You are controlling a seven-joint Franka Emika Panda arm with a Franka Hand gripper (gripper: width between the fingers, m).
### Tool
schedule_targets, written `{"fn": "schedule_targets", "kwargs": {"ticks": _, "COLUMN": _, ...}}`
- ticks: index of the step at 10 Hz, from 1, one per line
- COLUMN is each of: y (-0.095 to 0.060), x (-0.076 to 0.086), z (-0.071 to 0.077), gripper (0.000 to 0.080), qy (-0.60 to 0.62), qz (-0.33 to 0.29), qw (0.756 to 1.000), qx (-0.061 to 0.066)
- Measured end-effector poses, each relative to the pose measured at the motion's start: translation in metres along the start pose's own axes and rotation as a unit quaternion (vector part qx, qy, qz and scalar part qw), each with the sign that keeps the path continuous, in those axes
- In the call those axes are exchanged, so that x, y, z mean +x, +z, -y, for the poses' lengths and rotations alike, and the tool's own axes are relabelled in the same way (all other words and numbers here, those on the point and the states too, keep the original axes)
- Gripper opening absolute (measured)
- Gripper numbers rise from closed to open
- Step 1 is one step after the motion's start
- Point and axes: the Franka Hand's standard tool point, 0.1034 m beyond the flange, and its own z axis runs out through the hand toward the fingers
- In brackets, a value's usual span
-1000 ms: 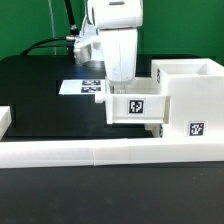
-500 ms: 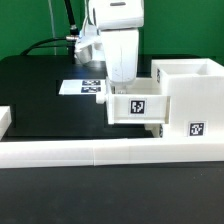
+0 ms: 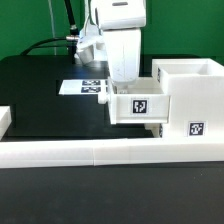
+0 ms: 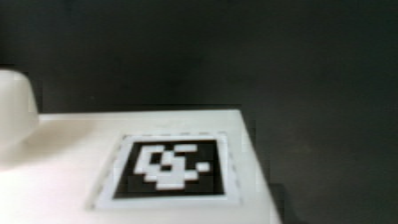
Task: Assemble drawer
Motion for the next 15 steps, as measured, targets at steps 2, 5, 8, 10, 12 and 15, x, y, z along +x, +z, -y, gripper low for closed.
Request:
{"fn": "schedule_targets", "kwargs": {"ticks": 2, "y": 0.002, "x": 0.000, "z": -0.001, "gripper": 0.0042, "qy": 0.000, "qz": 0.000, "qw": 1.000, "qx": 0.001}}
{"fn": "schedule_targets", "kwargs": {"ticks": 5, "y": 0.002, "x": 0.000, "z": -0.004, "gripper": 0.0042, "qy": -0.003, "qz": -0.001, "qw": 1.000, "qx": -0.001}}
{"fn": "schedule_targets", "kwargs": {"ticks": 8, "y": 0.002, "x": 0.000, "z": -0.004, "gripper": 0.0042, "qy": -0.003, "qz": -0.001, "qw": 1.000, "qx": -0.001}}
{"fn": "schedule_targets", "kwargs": {"ticks": 10, "y": 0.001, "x": 0.004, "z": -0.006, "gripper": 0.0042, "qy": -0.003, "qz": -0.001, "qw": 1.000, "qx": 0.000}}
{"fn": "schedule_targets", "kwargs": {"ticks": 12, "y": 0.002, "x": 0.009, "z": -0.004, "gripper": 0.0042, "qy": 0.005, "qz": 0.000, "qw": 1.000, "qx": 0.006}}
{"fn": "schedule_targets", "kwargs": {"ticks": 15, "y": 0.002, "x": 0.017, "z": -0.004, "gripper": 0.0042, "qy": 0.000, "qz": -0.001, "qw": 1.000, "qx": 0.010}}
